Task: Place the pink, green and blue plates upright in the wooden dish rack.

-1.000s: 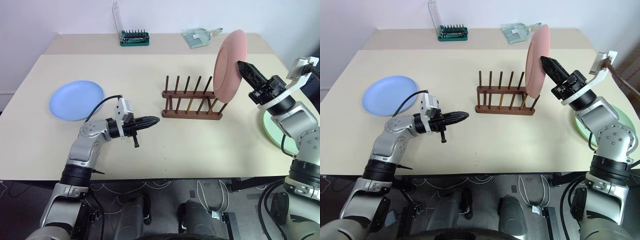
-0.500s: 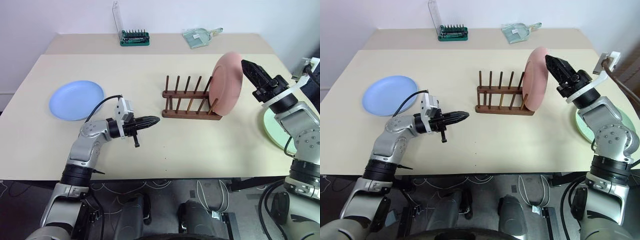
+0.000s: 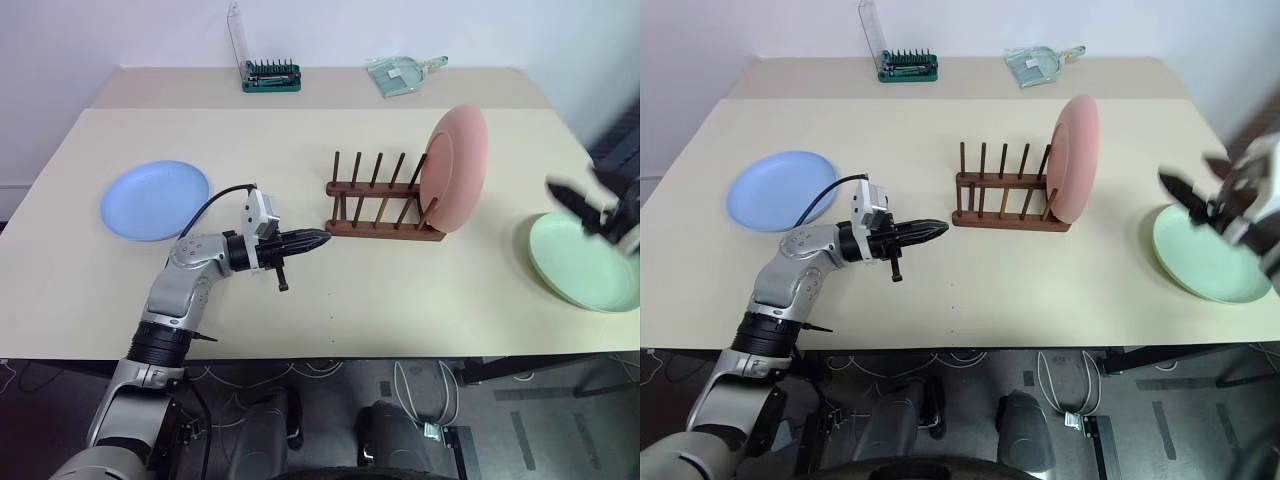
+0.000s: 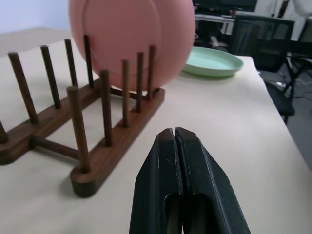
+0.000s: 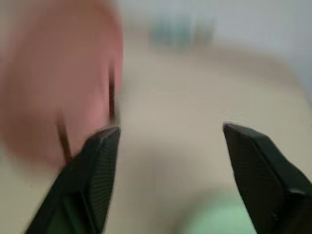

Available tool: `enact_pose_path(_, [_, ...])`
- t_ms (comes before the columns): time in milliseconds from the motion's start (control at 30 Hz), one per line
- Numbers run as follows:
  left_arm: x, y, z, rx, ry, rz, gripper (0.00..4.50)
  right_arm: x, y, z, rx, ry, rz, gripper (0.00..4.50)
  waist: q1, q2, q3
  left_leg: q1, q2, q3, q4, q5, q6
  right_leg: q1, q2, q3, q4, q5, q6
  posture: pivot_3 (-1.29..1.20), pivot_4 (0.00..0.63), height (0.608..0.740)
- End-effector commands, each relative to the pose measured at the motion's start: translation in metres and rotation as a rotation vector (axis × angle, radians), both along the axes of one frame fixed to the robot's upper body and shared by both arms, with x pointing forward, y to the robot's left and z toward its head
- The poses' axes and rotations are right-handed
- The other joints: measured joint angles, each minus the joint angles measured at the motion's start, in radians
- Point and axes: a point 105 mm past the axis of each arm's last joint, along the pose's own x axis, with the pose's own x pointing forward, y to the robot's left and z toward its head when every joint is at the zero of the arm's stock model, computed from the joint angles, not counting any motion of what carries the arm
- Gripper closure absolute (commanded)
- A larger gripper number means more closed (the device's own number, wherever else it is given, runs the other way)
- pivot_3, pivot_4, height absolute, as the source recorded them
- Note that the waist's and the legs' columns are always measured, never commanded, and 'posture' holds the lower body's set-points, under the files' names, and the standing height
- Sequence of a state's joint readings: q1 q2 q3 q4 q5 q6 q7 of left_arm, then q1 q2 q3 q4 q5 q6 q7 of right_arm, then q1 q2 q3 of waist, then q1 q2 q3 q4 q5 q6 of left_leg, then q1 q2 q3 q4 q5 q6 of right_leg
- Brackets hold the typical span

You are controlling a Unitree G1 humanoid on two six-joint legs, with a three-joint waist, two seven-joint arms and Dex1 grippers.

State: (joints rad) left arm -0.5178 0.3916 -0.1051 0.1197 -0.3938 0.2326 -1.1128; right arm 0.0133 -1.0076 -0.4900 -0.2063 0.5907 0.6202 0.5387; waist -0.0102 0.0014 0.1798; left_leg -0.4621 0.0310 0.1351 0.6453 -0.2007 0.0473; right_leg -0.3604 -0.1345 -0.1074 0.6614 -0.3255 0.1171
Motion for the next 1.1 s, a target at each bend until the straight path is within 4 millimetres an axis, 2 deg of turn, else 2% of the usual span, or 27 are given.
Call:
enact_pose_path(33, [-0.004, -0.011, 0.007, -0.008, -0.03, -0.052, 4.5, -0.005, 0.002, -0.023, -0.113, 0.099, 0.009, 1.1, -0.004, 0.0, 0.0, 0.0, 0.0, 0.0, 0.001, 0.0, 0.0, 0.0, 0.0, 0.0, 0.0, 0.0, 0.0, 0.0, 0.15, 0.736])
enact_pose_path(100, [-0.004, -0.015, 0.007, -0.006, -0.03, -0.063, 4.5, -0.004, -0.011, -0.049, -0.153, 0.175, -0.061, 1.1, -0.006, 0.001, 0.0, 0.0, 0.0, 0.0, 0.001, 0.0, 0.0, 0.0, 0.0, 0.001, 0.0, 0.0, 0.0, 0.0, 0.15, 0.736])
enact_pose_path(167, [-0.003, -0.016, 0.007, -0.005, -0.031, -0.066, 4.5, -0.004, -0.019, -0.065, -0.183, 0.212, -0.107, 1.1, -0.005, 0.001, 0.0, 0.001, 0.0, 0.0, 0.001, -0.001, 0.001, 0.0, 0.0, 0.001, 0.001, 0.0, 0.0, 0.0, 0.15, 0.736])
enact_pose_path(367, [-0.003, -0.014, 0.007, 0.001, -0.035, -0.059, 4.5, -0.002, -0.021, -0.079, -0.178, 0.236, -0.123, 1.1, -0.002, 0.001, 0.0, 0.0, 0.0, 0.0, 0.001, 0.0, 0.0, 0.0, 0.0, 0.001, 0.0, 0.0, 0.0, 0.0, 0.15, 0.736])
enact_pose_path(433, [-0.003, -0.012, 0.005, 0.007, -0.035, -0.048, 4.5, -0.002, -0.028, -0.084, -0.206, 0.25, -0.152, 1.61, -0.001, 0.001, 0.0, 0.0, 0.0, 0.0, 0.001, 0.0, 0.0, 0.0, 0.0, 0.001, 0.0, 0.0, 0.0, 0.0, 0.15, 0.736])
enact_pose_path(500, [-0.004, -0.01, 0.004, 0.011, -0.034, -0.041, 4.5, -0.002, -0.032, -0.086, -0.222, 0.253, -0.166, 2.31, -0.001, 0.001, 0.0, 0.0, 0.0, 0.0, 0.001, 0.0, 0.0, 0.0, 0.0, 0.001, 0.0, 0.0, 0.0, 0.0, 0.15, 0.736])
enact_pose_path(633, [-0.003, -0.008, 0.004, 0.012, -0.033, -0.032, 4.5, 0.007, -0.024, -0.074, -0.222, 0.2, -0.144, 4.44, -0.004, 0.001, 0.0, 0.0, 0.0, 0.0, 0.001, 0.0, 0.0, 0.0, 0.0, 0.001, 0.0, 0.0, 0.0, 0.0, 0.15, 0.736])
enact_pose_path(700, [-0.003, -0.008, 0.004, 0.012, -0.033, -0.03, 4.5, 0.008, -0.026, -0.071, -0.24, 0.186, -0.15, 4.48, -0.003, 0.001, 0.0, 0.0, 0.0, 0.0, 0.001, 0.0, 0.0, 0.0, 0.0, 0.001, 0.001, 0.0, 0.0, 0.0, 0.15, 0.736])
enact_pose_path(767, [-0.003, -0.007, 0.004, 0.013, -0.034, -0.026, 4.5, 0.014, -0.027, -0.055, -0.283, 0.124, -0.167, 4.48, -0.002, 0.001, 0.0, 0.0, 0.0, 0.0, 0.001, 0.0, 0.0, 0.0, 0.0, 0.001, 0.001, 0.0, 0.0, 0.0, 0.15, 0.736])
enact_pose_path(900, [-0.002, -0.006, 0.004, 0.015, -0.035, -0.023, 4.5, 0.033, -0.011, 0.006, -0.316, -0.153, -0.142, 4.48, -0.007, 0.001, 0.0, 0.0, 0.0, 0.0, 0.001, 0.0, 0.0, 0.0, 0.0, 0.001, 0.001, 0.0, 0.0, 0.0, 0.15, 0.736])
enact_pose_path(933, [-0.002, -0.007, 0.004, 0.015, -0.034, -0.023, 4.5, 0.037, -0.007, 0.027, -0.305, -0.248, -0.146, 4.48, -0.008, 0.002, 0.0, 0.0, 0.0, 0.0, 0.001, 0.0, -0.001, -0.001, 0.0, 0.001, 0.001, 0.0, 0.0, 0.0, 0.15, 0.736])
enact_pose_path(967, [-0.002, -0.007, 0.004, 0.015, -0.034, -0.023, 4.5, 0.04, 0.007, 0.059, -0.277, -0.384, -0.113, 4.48, -0.009, 0.002, 0.0, 0.001, 0.0, 0.0, 0.001, 0.0, -0.001, -0.001, 0.0, 0.001, 0.001, 0.0, 0.0, 0.0, 0.15, 0.736])
enact_pose_path(1033, [-0.002, -0.008, 0.004, 0.014, -0.035, -0.024, 4.5, 0.039, 0.034, 0.107, -0.186, -0.583, -0.03, 4.48, -0.01, 0.003, 0.001, 0.0, 0.0, 0.0, 0.001, 0.001, -0.001, -0.002, 0.0, 0.001, 0.002, 0.0, 0.0, 0.0, 0.15, 0.736])
enact_pose_path(1100, [-0.002, -0.008, 0.004, 0.013, -0.035, -0.025, 4.5, 0.033, 0.059, 0.136, -0.074, -0.695, 0.074, 4.48, -0.006, 0.003, 0.002, 0.0, 0.001, 0.0, 0.0, 0.001, -0.002, -0.002, 0.001, 0.001, 0.002, 0.0, 0.0, 0.0, 0.15, 0.736])
